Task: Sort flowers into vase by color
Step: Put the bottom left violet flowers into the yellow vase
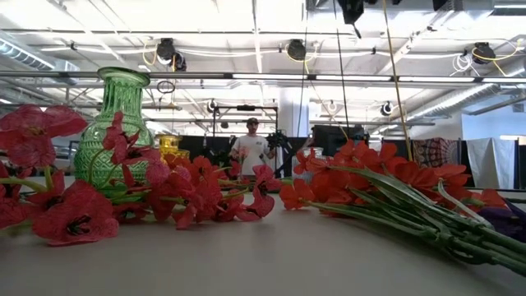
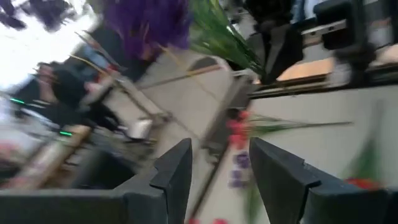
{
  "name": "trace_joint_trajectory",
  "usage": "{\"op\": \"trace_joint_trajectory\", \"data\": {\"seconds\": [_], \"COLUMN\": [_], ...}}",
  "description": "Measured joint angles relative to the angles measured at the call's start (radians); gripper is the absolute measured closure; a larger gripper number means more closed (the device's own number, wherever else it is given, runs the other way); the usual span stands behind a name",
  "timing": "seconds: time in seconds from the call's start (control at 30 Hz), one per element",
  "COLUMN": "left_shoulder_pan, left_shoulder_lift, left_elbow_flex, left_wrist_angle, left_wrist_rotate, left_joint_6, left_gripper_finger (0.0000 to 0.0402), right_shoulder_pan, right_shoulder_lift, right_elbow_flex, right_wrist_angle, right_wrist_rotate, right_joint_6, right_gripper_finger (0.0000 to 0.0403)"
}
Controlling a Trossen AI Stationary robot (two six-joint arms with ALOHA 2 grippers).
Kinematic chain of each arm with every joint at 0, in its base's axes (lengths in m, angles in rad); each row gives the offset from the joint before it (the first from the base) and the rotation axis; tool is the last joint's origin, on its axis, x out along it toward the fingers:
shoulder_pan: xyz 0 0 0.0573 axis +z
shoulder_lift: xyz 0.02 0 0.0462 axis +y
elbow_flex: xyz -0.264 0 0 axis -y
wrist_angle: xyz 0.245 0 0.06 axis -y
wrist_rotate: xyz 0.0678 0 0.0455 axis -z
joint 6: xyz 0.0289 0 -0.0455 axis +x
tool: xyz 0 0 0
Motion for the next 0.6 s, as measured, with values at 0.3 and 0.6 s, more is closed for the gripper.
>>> {"op": "trace_joint_trajectory", "data": {"seconds": [0.3,0.6], "left_shoulder_pan": [0.077,0.144], "left_shoulder_lift": [0.016,0.019], "left_elbow_flex": [-0.001,-0.001], "left_wrist_angle": [0.149,0.357], "left_wrist_rotate": [0.308,0.484], "left_joint_6": [-0.038,0.062], "left_gripper_finger": [0.0234,0.0234], "right_shoulder_pan": [0.097,0.144], "right_shoulder_lift": [0.070,0.093], "right_elbow_flex": [-0.001,-0.001], "right_wrist_angle": [0.169,0.371], "right_wrist_rotate": [-0.006,-0.006], "right_joint_6": [-0.098,-0.107], "right_gripper_finger": [0.0402,0.0402]}}
